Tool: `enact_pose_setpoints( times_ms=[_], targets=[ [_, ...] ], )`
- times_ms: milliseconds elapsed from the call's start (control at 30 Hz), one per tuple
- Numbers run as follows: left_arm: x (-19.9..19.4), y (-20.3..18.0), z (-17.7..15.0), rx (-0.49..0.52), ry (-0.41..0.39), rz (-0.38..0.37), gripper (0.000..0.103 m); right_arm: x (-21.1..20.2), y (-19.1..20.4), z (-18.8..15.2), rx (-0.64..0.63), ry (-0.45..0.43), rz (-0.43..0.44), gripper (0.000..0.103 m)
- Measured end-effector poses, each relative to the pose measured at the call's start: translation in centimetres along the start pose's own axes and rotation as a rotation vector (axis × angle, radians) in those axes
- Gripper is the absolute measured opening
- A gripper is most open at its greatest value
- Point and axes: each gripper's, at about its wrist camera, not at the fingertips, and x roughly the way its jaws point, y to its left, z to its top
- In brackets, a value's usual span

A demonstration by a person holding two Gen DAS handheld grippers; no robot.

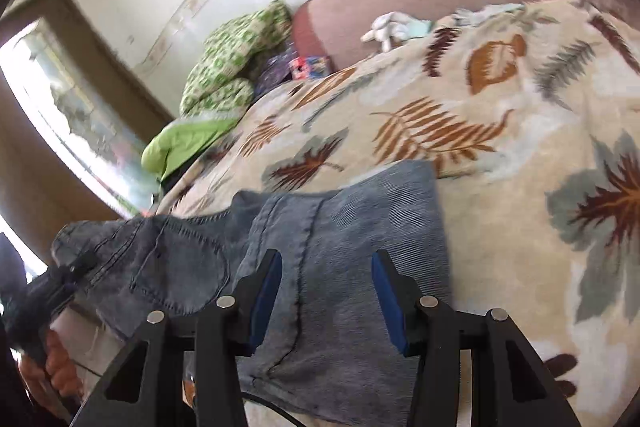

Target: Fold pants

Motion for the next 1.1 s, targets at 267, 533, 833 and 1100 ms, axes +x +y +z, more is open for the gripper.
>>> enact_pose_setpoints(
  times_ms=[267,533,833,1100],
  targets=[
    [1.2,-10.8,-0.4,0.222,0.040,-0.139,0.019,-4.4,-8.2,3.5,0.340,-0.139,-0.047,0.051],
    [10.3,-20.3,-9.0,0.457,0.310,-0.198,0.021,-7.4,-12.3,4.9,0.454,-0.249,-0.109,0.052],
    [4.2,-17.8,-3.9,0.411,0.174,-0.382,0.065,-6.5,-11.3,4.9,0.384,-0.198,-0.097,0.052],
    [5.7,-9.7,-0.4,0.329,0.102,-0.101,0.075,-4.2,-4.3,4.1,0.086,-0.129,0.004,0.052]
  ],
)
